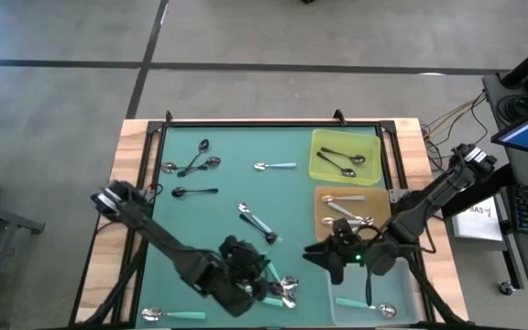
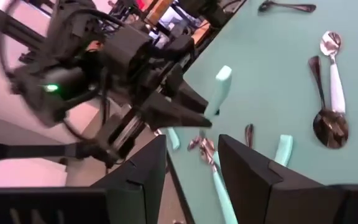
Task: Sort silverware by color (type)
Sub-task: Put the green spoon into the transparent bin
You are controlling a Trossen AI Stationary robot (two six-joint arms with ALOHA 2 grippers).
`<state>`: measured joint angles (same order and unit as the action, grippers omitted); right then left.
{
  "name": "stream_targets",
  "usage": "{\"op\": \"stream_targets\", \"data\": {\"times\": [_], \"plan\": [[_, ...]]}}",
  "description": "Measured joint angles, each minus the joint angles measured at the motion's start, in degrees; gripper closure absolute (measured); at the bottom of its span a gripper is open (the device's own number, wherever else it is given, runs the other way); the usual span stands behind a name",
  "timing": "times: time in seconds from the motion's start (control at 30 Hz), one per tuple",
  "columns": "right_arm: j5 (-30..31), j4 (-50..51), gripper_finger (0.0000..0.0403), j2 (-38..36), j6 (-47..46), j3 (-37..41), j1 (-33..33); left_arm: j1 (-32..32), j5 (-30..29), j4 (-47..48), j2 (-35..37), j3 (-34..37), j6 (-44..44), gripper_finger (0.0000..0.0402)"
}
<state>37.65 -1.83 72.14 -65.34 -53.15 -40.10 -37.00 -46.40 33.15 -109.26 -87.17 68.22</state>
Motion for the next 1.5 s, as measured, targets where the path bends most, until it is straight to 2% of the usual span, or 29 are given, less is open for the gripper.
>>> {"op": "stream_targets", "data": {"times": [0.07, 0.2, 0.43, 0.6, 0.83, 0.97, 1.1, 1.13, 1.33, 1.5], "plan": [[-0.13, -0.45, 0.0266, 0.64, 0.72, 0.00, 0.52, 1.36, -1.00, 1.24, -1.88, -3.96, -1.31, 0.0373], [0.07, -0.57, 0.0266, 1.67, 0.91, 0.00, 0.87, 2.79, -5.84, 6.62, -4.74, -10.18, 1.93, 0.0373], [2.93, -0.56, 0.0266, 3.02, 1.97, 0.00, 1.57, 3.89, -3.56, 4.98, -8.64, -17.67, -6.67, 0.0373], [3.04, -0.63, 0.0266, 3.75, 3.16, 0.00, 3.04, 4.51, -3.02, 4.93, -10.57, -20.85, -8.58, 0.0373], [2.65, -0.87, 0.0268, 4.07, 5.53, -0.02, 5.15, 4.66, -2.56, 5.03, -10.74, -21.47, -9.17, 0.0373], [2.34, -0.94, 0.0290, 4.07, 6.40, -0.02, 5.44, 4.66, -2.57, 4.96, -10.74, -21.47, -9.19, 0.0373], [1.72, -1.33, 0.0344, 4.05, 6.20, -0.12, 5.75, 4.66, -2.85, 5.06, -10.80, -21.45, -9.54, 0.0373], [1.39, -1.31, 0.0356, 4.04, 6.36, -0.15, 5.87, 4.69, -3.06, 5.11, -10.83, -21.45, -9.54, 0.0370], [-1.35, -0.04, 0.0363, 4.00, 8.07, -0.06, 6.61, 4.61, -2.48, 5.31, -10.82, -21.82, -9.84, 0.0323], [-3.15, 4.56, 0.0363, 2.62, 8.69, 0.09, 7.20, 4.44, 0.14, 6.87, -10.63, -25.32, -14.80, 0.0287]]}}
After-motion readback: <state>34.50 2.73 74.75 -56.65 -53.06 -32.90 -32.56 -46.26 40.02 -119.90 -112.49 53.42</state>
